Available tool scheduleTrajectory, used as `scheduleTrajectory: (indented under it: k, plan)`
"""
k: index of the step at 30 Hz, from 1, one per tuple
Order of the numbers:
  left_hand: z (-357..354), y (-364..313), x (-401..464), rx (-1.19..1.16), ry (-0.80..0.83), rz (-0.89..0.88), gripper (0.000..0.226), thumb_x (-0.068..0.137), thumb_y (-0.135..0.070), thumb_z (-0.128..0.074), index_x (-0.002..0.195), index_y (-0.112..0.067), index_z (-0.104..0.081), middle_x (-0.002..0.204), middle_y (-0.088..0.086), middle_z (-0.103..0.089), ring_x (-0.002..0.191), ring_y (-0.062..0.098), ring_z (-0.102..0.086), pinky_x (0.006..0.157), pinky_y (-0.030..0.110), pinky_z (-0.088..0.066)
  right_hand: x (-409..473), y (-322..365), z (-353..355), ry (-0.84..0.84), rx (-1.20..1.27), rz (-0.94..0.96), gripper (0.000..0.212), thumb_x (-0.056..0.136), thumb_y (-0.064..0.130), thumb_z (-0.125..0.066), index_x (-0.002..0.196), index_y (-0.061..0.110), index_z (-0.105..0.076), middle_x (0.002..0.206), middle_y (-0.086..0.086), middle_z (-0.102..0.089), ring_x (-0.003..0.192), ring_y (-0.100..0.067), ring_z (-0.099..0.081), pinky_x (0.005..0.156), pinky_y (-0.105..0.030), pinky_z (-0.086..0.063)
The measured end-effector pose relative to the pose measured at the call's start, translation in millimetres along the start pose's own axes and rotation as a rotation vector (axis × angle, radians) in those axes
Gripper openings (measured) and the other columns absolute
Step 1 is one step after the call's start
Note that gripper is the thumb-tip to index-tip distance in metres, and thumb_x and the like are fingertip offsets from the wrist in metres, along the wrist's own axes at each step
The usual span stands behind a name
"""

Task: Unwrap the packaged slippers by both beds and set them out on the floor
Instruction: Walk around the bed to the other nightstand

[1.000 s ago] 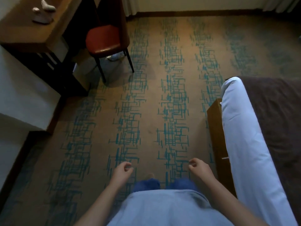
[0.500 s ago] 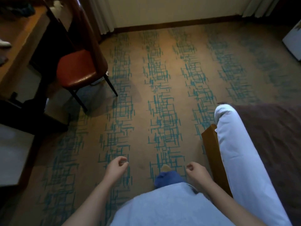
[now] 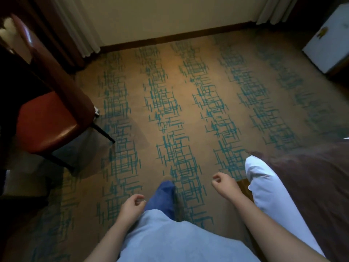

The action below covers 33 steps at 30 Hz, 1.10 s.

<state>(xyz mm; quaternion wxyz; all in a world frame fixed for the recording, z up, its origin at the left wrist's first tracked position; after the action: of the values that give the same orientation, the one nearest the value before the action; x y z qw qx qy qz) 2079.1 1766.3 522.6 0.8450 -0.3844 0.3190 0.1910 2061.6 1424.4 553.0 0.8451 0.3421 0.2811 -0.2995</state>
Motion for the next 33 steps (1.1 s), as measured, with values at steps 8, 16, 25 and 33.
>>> scheduleTrajectory:
  k: [8, 16, 25, 33]
  plan:
    - [53, -176, 131, 0.150, 0.108, -0.167, 0.015, 0.084, -0.011, -0.056, 0.098, -0.011, -0.061, 0.089, 0.015, -0.069, 0.070, 0.026, -0.064, 0.074, 0.038, -0.053, 55, 38, 45, -0.070, 0.185, -0.214, 0.026, 0.086, 0.022, -0.049, 0.110, 0.018, -0.061, 0.113, -0.009, -0.067, 0.102, -0.029, -0.061, 0.087, -0.034, -0.050]
    - [6, -355, 206, 0.265, 0.223, -0.311, 0.013, 0.085, -0.020, -0.054, 0.097, -0.021, -0.059, 0.092, 0.005, -0.069, 0.083, 0.021, -0.067, 0.080, 0.032, -0.050, 103, 22, 86, -0.106, 0.350, -0.400, 0.015, 0.085, 0.019, -0.052, 0.096, 0.019, -0.063, 0.110, -0.011, -0.068, 0.102, -0.030, -0.061, 0.087, -0.034, -0.048]
    - [-90, -494, 263, 0.387, 0.290, -0.349, 0.017, 0.085, -0.018, -0.055, 0.101, -0.017, -0.061, 0.092, 0.008, -0.071, 0.077, 0.020, -0.068, 0.070, 0.028, -0.048, 217, -19, 214, -0.138, 0.420, -0.432, 0.029, 0.087, 0.018, -0.054, 0.113, 0.009, -0.060, 0.119, -0.013, -0.064, 0.112, -0.030, -0.058, 0.091, -0.032, -0.045]
    - [-163, -589, 307, 0.486, 0.317, -0.354, 0.018, 0.082, -0.010, -0.056, 0.099, -0.011, -0.063, 0.080, 0.011, -0.069, 0.072, 0.027, -0.067, 0.069, 0.030, -0.049, 307, -45, 354, -0.195, 0.475, -0.460, 0.027, 0.087, 0.024, -0.057, 0.112, 0.016, -0.059, 0.115, -0.013, -0.065, 0.106, -0.031, -0.060, 0.091, -0.034, -0.047]
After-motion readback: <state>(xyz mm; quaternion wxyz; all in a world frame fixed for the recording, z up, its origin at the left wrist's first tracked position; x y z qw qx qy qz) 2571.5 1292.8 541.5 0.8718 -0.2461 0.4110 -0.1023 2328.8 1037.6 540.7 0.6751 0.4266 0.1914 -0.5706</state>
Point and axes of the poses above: each hand's wrist, its own x-axis towards the middle knuckle, its own z-axis out of the back of the hand, y = z × x, the point moved 7 cm from there along x, towards the middle knuckle
